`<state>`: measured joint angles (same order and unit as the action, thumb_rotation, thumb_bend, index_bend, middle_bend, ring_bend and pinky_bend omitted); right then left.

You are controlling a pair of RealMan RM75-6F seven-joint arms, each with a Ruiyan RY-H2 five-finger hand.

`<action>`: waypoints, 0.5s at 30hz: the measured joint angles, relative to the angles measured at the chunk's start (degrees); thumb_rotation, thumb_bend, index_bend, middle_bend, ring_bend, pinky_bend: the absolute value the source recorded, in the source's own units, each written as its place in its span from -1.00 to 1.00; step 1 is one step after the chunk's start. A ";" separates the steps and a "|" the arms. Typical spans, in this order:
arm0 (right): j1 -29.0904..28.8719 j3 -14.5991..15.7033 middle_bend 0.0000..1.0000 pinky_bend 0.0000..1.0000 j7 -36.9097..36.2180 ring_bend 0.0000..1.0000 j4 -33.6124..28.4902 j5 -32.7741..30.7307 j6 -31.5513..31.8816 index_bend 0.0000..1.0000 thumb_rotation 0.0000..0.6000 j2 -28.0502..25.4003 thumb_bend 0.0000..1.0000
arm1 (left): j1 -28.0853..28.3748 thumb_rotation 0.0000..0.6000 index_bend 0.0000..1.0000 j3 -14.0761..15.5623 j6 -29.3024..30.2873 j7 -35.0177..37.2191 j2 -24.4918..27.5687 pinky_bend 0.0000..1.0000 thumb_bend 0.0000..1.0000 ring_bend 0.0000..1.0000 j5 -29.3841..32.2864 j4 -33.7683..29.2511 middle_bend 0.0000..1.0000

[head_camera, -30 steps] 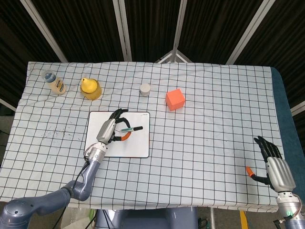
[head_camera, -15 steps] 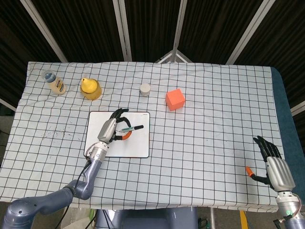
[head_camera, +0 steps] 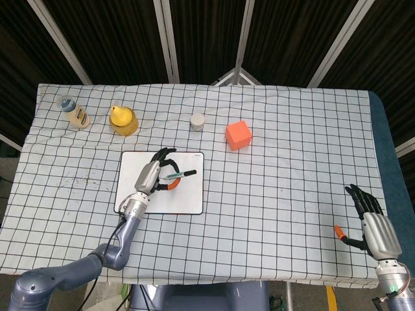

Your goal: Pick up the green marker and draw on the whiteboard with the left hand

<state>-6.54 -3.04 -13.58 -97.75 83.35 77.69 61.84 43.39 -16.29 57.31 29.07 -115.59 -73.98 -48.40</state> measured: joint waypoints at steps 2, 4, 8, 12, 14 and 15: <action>-0.01 -0.03 -1.00 -1.00 -0.02 -1.00 0.02 -0.04 -0.01 -1.00 1.00 -0.01 -0.35 | -0.08 1.00 0.33 0.26 -0.12 0.01 -0.10 -0.98 0.16 -1.00 -0.10 0.21 -0.77; -0.01 -0.02 -1.00 -1.00 0.00 -1.00 0.03 -0.03 -0.02 -1.00 1.00 -0.02 -0.35 | -0.27 1.00 0.33 0.44 -0.15 0.07 -0.15 -0.98 0.16 -1.00 -0.16 0.37 -0.77; 0.00 0.02 -1.00 -1.00 0.08 -1.00 0.04 0.04 0.01 -1.00 1.00 0.01 -0.35 | -0.72 1.00 0.34 0.85 -0.09 -0.01 -0.03 -0.98 0.16 -1.00 -0.28 0.48 -0.77; -0.05 0.08 -1.00 -1.00 0.32 -1.00 0.00 0.17 -0.03 -1.00 1.00 0.10 -0.35 | -1.60 1.00 0.34 1.35 0.33 -0.06 0.40 -0.98 0.16 -1.00 -0.39 0.22 -0.77; -0.09 0.09 -1.00 -1.00 0.54 -1.00 -0.02 0.23 -0.03 -1.00 1.00 0.18 -0.35 | -2.47 1.00 0.34 1.86 0.54 0.07 0.80 -0.98 0.16 -1.00 -0.40 -0.43 -0.77; -0.11 0.07 -1.00 -1.00 0.62 -1.00 -0.01 0.21 -0.03 -1.00 1.00 0.23 -0.35 | -2.75 1.00 0.34 2.06 0.65 0.10 0.95 -0.98 0.16 -1.00 -0.44 -0.71 -0.77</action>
<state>-6.65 -2.97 -12.96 -97.76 83.55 77.66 62.07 40.63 -14.24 57.96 29.17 -114.65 -74.41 -49.11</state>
